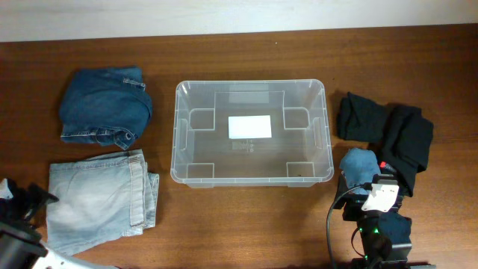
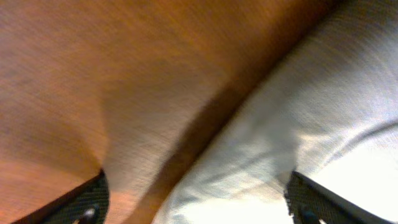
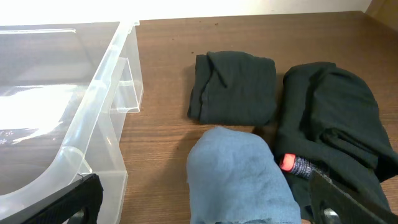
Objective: Pack container
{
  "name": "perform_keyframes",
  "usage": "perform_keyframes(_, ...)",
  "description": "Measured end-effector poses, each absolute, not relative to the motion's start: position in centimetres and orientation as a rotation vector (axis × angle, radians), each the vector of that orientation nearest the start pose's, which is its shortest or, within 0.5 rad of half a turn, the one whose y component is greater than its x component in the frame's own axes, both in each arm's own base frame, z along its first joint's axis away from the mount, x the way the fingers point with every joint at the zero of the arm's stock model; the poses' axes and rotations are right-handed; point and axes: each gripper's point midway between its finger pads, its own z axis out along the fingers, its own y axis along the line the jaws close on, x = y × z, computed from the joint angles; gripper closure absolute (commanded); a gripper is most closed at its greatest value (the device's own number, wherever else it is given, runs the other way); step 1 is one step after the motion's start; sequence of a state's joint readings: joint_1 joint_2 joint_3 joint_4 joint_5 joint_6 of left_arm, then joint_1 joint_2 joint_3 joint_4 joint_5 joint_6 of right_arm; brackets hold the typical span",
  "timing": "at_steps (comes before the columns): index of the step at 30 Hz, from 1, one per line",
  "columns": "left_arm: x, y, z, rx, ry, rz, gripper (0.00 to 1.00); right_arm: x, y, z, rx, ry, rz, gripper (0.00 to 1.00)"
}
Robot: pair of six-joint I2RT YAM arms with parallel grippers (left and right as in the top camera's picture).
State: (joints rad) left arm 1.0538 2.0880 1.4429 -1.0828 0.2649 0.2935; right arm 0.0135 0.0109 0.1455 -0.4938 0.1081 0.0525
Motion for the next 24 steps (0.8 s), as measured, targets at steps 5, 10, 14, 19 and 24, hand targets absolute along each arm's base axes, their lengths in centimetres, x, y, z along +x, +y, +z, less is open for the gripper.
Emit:
perform_keyframes(5,22.9,25.2,0.8,-0.943,2.729,-0.666,0.27,22.0,-1.6,12.3,0.110,1.925,-0.060,0.02)
perform_keyframes(10,23.6,23.9,0.9,-0.878,2.661,-0.752,0.33,22.0,-1.6,12.3,0.110,1.925,-0.060,0.02)
perform_keyframes(14,24.1,22.9,0.7,-0.853,2.602,-0.815,0.49,22.0,-1.6,12.3,0.110,1.925,-0.060,0.02)
perform_keyframes(19,24.2,21.5,0.3,-0.851,2.556,-0.885,0.55,22.0,-1.6,12.3,0.110,1.925,-0.060,0.01)
perform_keyframes(24,24.4,21.0,0.4,-0.927,2.515,-0.894,0.32,22.0,-1.6,12.3,0.110,1.925,-0.060,0.02)
